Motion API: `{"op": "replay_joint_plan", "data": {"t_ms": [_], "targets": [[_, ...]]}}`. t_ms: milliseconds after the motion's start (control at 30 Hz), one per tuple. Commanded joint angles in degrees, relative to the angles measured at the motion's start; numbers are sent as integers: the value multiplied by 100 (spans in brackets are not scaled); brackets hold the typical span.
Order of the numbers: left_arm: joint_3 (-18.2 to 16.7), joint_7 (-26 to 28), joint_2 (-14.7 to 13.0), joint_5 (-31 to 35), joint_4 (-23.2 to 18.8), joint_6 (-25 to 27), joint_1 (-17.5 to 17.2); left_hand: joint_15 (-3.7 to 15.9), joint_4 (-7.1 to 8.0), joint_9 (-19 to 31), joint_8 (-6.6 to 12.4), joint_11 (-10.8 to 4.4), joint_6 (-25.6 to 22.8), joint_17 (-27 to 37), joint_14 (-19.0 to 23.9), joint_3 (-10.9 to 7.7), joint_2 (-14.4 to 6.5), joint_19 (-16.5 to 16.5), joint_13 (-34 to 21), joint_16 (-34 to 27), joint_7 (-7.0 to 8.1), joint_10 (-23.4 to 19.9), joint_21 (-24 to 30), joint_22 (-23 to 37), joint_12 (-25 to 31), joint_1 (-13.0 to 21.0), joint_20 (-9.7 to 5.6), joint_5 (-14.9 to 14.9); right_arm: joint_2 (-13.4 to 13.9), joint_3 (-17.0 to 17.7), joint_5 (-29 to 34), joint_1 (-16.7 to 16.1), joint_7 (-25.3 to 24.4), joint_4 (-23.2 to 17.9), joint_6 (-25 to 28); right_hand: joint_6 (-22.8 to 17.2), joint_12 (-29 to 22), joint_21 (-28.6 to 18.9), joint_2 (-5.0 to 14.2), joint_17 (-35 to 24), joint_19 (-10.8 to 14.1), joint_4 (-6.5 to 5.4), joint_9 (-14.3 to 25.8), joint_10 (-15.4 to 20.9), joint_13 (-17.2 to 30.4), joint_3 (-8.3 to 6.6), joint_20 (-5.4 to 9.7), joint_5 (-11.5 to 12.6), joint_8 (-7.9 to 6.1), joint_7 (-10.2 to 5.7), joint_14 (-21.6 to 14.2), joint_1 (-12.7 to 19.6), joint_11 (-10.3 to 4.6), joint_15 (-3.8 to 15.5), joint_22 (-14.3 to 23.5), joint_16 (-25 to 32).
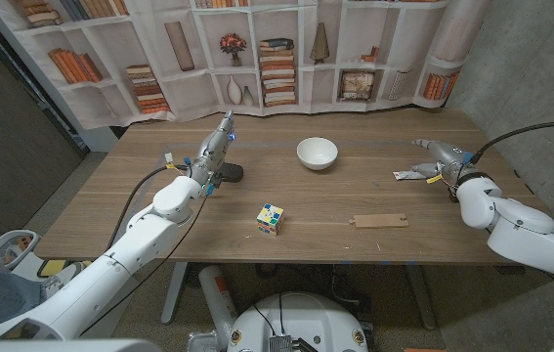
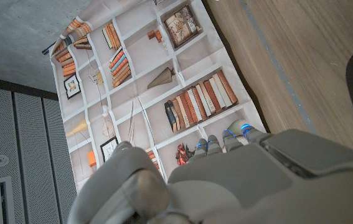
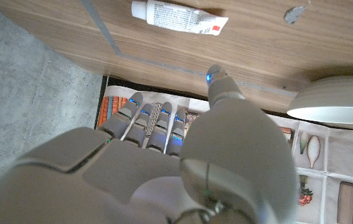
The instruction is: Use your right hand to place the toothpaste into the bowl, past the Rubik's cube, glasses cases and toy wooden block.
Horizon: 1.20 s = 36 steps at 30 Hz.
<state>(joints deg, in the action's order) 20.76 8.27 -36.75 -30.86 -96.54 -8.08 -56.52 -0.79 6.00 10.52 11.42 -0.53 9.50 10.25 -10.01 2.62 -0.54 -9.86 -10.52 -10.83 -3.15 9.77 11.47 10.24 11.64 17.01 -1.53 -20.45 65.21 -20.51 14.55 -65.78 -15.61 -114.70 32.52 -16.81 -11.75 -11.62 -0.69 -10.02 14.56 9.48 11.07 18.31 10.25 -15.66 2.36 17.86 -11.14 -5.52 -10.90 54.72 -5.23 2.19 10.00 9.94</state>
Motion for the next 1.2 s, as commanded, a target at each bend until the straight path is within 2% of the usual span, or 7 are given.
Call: {"op": "replay_joint_plan", "data": {"t_ms": [33,233,567,1200], "targets": [[-3,47,-46,34,-77,52,-53,19,9,18,6,3,2,17,-278,45,-9,-923,-10,4,27,17,3,25,9,43,-8,-49,86,-286,106,261,300,-97,425,-35,6,14,13,-12,-55,-25,8,-34,27,-24,184,20,-41,11,41,65,-24,228,30,15],[-4,41,-63,33,-104,72,-65,25,10,18,8,-2,-6,17,-268,52,-13,-924,-10,0,24,19,4,25,7,45,-14,-49,124,-388,95,382,452,-108,548,28,2,19,15,-16,-71,-44,7,-35,27,-24,181,19,-14,-43,36,67,-51,213,33,26],[-78,74,-106,62,-211,-25,-140,20,10,18,4,-9,-5,17,-279,65,-19,-928,-10,5,25,24,3,25,3,49,-13,-49,118,-707,307,663,668,-78,787,23,-3,20,17,-19,-74,-63,8,-34,28,-24,190,15,-16,-28,-4,69,-42,231,35,47],[-110,45,-63,38,-83,-137,-162,20,9,18,-5,11,5,17,-286,94,-31,-921,-10,8,14,29,7,25,-2,60,-48,-51,-44,-1146,589,1077,984,142,958,-41,-31,9,20,-23,-45,-88,9,25,29,-24,183,10,-40,-20,-79,72,-36,266,37,72]]}}
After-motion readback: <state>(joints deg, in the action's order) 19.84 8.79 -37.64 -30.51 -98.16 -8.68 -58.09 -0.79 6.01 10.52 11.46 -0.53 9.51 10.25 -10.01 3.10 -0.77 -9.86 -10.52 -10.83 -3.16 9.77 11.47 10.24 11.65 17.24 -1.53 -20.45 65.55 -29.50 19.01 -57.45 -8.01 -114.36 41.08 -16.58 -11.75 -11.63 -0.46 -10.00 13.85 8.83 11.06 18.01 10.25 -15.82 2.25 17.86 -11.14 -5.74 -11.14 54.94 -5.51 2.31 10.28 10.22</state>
